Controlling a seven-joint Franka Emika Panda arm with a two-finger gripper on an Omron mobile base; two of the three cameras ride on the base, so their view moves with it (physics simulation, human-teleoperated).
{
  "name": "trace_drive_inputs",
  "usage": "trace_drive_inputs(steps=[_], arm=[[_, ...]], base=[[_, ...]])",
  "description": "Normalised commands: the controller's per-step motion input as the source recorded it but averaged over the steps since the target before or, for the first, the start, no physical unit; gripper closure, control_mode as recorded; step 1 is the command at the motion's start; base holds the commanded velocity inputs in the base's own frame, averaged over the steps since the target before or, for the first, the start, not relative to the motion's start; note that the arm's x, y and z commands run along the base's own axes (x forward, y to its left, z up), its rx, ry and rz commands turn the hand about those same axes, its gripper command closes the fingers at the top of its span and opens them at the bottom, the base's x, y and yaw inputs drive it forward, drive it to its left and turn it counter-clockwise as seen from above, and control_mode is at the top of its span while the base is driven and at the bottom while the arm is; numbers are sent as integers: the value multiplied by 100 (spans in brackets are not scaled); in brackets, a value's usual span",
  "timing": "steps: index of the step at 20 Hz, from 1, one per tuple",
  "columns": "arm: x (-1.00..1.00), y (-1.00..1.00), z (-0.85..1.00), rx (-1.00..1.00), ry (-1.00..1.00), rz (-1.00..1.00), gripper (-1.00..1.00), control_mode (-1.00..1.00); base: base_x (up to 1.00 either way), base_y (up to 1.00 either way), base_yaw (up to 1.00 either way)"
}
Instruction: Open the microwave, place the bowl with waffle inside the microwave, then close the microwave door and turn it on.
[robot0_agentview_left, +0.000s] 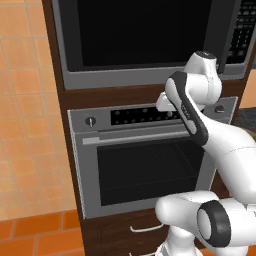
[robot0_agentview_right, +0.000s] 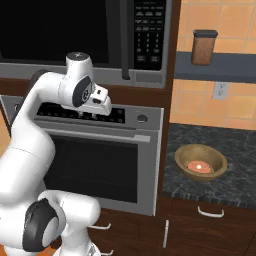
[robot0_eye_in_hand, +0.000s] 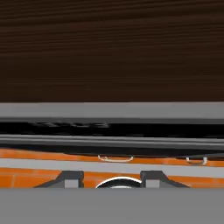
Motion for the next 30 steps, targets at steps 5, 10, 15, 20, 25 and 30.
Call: trace_drive_inputs(steps=[5, 10, 15, 20, 25, 30], arm=[[-44, 0, 0, 0, -2, 0, -100, -100], [-83, 2, 13, -1, -37, 0, -100, -100], [-77, 1, 35, -5, -30, 0, -100, -100], [-45, 13, 26, -2, -19, -1, -100, -100], [-57, 1, 6, 0, -13, -1, -100, -100], [-7, 0, 1, 0, -2, 0, -100, 100]], base=[[0, 0, 0], [0, 0, 0], [0, 0, 0], [0, 0, 0], [0, 0, 0], [-13, -22, -1]])
